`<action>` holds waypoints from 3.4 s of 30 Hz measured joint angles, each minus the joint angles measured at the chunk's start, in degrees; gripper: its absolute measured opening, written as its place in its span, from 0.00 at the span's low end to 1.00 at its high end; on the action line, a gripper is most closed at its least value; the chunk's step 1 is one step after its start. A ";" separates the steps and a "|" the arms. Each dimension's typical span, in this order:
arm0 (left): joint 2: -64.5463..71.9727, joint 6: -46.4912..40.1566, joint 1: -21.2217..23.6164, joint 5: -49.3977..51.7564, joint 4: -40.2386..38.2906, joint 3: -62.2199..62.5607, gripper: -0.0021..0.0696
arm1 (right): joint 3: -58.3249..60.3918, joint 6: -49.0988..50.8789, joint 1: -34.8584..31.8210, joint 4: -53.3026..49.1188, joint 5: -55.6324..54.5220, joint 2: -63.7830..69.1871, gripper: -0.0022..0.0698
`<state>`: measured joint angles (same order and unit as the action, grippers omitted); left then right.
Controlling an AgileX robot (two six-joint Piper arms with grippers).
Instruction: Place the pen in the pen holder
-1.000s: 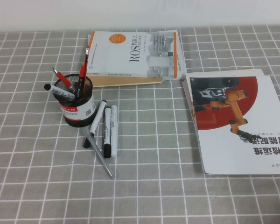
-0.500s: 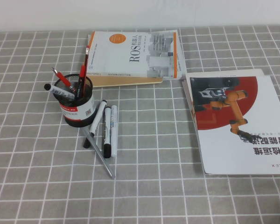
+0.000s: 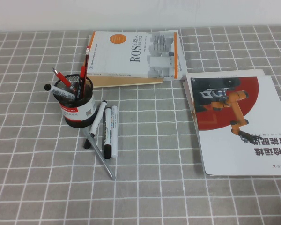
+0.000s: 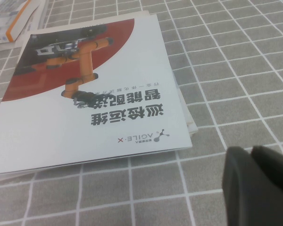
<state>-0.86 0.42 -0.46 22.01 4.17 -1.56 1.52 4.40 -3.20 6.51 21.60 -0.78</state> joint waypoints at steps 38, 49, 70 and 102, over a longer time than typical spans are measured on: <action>0.00 0.00 0.00 0.00 0.00 0.00 0.02 | 0.00 -15.13 0.00 61.22 3.58 0.00 0.01; 0.00 0.00 0.00 0.00 0.00 0.00 0.02 | -4.42 -30.23 0.00 58.27 20.16 0.00 0.01; 0.00 0.00 0.00 0.00 0.00 0.00 0.02 | -47.94 -30.70 1.58 32.71 47.99 49.97 0.01; 0.00 0.00 0.00 0.00 0.00 0.00 0.02 | -107.79 -2.69 44.29 -10.52 49.15 113.62 0.01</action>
<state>-0.86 0.42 -0.46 22.01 4.17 -1.56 -106.27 1.72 41.09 -4.01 70.75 112.84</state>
